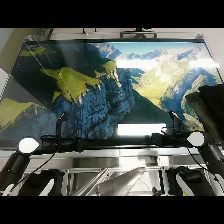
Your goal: Fold the shirts.
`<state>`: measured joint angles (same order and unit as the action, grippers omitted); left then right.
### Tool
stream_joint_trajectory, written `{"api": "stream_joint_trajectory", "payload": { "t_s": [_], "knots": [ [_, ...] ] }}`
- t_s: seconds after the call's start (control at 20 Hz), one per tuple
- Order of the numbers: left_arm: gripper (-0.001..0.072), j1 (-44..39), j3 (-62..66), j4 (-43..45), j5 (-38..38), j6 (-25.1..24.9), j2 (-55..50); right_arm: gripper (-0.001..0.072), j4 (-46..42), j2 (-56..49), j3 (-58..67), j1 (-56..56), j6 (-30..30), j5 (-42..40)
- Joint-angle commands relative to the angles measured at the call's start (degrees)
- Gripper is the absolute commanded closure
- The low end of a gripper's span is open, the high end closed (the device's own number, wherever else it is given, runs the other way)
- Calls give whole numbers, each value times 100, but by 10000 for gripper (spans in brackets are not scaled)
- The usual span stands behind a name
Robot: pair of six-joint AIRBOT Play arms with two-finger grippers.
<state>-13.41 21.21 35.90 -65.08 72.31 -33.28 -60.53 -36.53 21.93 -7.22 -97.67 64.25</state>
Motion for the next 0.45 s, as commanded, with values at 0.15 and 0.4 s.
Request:
{"api": "stream_joint_trajectory", "payload": {
  "t_s": [0.15,0.4],
  "knots": [
    [705,-24,-70,4,63,42,227,699,37,46,-72,-55,0,-83],
    [704,-24,-70,4,122,42,221,699,37,46,-72,-55,0,-83]
  ]
}}
